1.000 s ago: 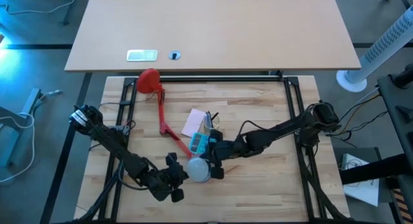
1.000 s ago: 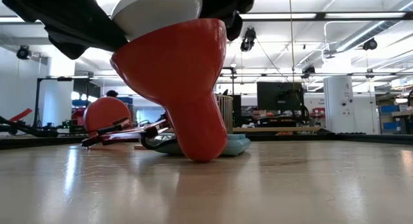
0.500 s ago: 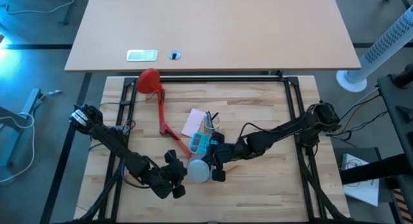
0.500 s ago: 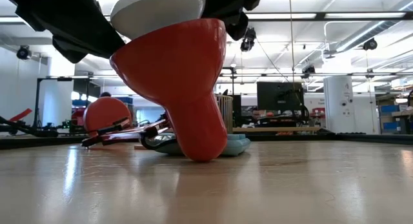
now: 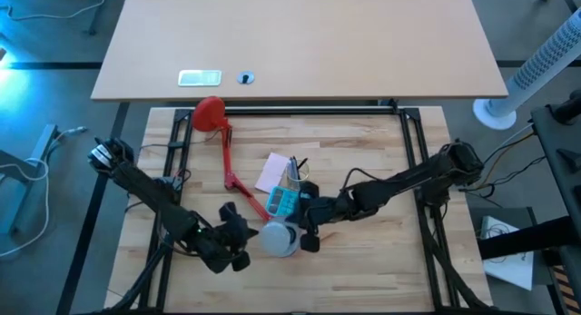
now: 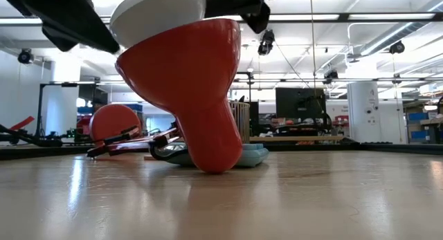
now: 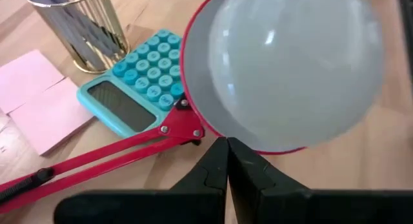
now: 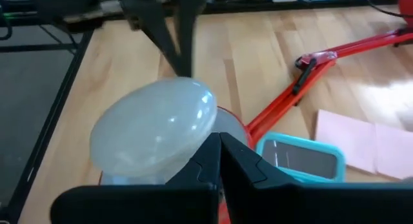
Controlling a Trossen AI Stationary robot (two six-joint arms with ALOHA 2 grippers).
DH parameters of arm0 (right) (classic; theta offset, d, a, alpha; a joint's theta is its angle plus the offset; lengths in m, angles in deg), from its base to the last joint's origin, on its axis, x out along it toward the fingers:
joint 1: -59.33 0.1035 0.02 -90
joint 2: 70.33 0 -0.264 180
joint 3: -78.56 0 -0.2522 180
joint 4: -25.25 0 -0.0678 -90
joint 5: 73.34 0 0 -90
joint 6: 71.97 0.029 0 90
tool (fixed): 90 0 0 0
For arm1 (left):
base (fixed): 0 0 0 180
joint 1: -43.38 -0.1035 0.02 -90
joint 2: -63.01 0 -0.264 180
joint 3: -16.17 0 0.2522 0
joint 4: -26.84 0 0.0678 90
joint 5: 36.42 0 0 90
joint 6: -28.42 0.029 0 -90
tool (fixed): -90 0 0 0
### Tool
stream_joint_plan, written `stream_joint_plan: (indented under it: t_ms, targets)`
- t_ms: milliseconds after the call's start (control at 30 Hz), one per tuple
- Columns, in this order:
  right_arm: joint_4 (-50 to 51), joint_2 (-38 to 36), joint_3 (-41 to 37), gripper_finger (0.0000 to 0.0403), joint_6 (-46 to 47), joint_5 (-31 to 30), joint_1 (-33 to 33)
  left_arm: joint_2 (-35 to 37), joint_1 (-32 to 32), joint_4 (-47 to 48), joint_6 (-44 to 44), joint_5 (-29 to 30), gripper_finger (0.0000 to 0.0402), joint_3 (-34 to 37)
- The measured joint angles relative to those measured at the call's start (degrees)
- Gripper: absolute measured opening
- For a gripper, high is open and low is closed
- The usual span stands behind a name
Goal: Screw lightbulb
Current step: Insert the lightbulb into the red desk lamp
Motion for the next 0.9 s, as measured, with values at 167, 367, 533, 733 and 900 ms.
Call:
stream_joint_plan:
  t_ms: [167, 367, 533, 733, 900]
  targets:
    - [2.9, -2.6, 0.0, 0.0000, 0.0, -0.4, -0.6, 0.8, 2.9, -2.0, 0.0, -1.9, 0.0000, 0.0]
    - [3.1, -2.5, 0.0, 0.0000, -2.4, 3.7, 0.7, -0.4, 5.1, -3.7, -1.3, -2.6, 0.0000, 0.0]
    - [5.2, -1.3, -0.1, 0.0000, 2.5, 4.9, 1.3, -0.8, 3.3, -1.0, 0.9, -3.8, 0.0000, 0.0]
    - [6.0, -1.6, -0.1, 0.0000, 9.1, 4.9, 3.3, 1.3, 1.5, 0.7, 3.8, -11.3, 0.0000, 0.0]
    - [6.6, -4.3, 0.1, 0.0000, 13.4, 4.5, 6.4, 5.2, 1.5, 3.5, 3.2, -16.2, 0.0000, 0.0]
